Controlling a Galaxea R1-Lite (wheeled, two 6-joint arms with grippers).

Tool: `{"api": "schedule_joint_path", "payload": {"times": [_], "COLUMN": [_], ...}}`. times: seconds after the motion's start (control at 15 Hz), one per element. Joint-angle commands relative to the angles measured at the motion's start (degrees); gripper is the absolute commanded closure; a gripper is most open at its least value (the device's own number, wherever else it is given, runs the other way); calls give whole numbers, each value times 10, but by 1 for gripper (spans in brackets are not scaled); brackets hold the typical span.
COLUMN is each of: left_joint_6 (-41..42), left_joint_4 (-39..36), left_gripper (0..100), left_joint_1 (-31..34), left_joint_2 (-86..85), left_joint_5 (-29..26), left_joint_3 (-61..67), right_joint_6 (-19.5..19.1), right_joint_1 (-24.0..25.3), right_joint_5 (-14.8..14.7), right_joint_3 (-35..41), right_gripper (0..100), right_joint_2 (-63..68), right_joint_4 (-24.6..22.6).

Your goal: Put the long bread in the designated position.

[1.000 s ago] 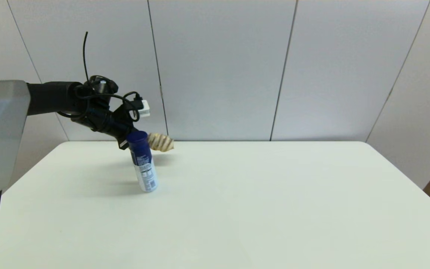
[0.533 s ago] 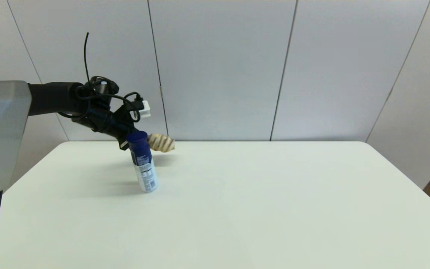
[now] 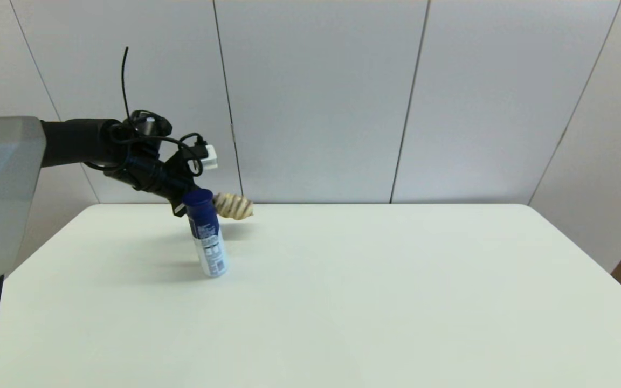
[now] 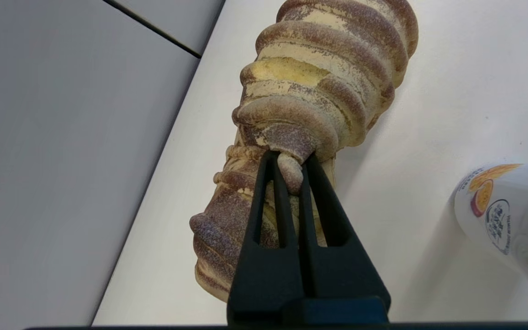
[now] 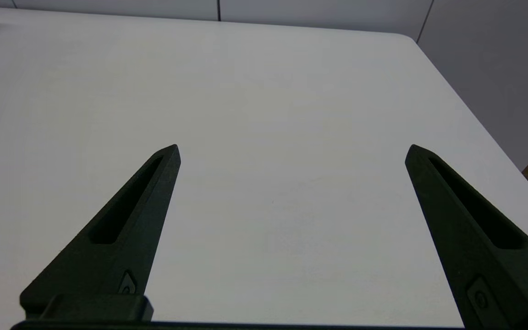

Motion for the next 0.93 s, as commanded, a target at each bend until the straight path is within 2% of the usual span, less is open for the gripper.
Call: {"api": "schedule_joint_path", "payload": {"times": [0.07, 0.93], "left_joint_6": [4, 4], "left_joint_4": [10, 10], "left_gripper": [0, 0], "left_joint_1": [0, 0], "left_joint_2": [2, 2], "left_joint_5": [-6, -7], "left_joint_3": [1, -1], "right_joint_6": [-1, -1], "right_joint_1": [0, 0], "right_joint_5": [0, 0], "right_joint_3": [0, 0], "right_gripper": [0, 0], "right_joint_2": [1, 1], "right_joint_4": [0, 0]}}
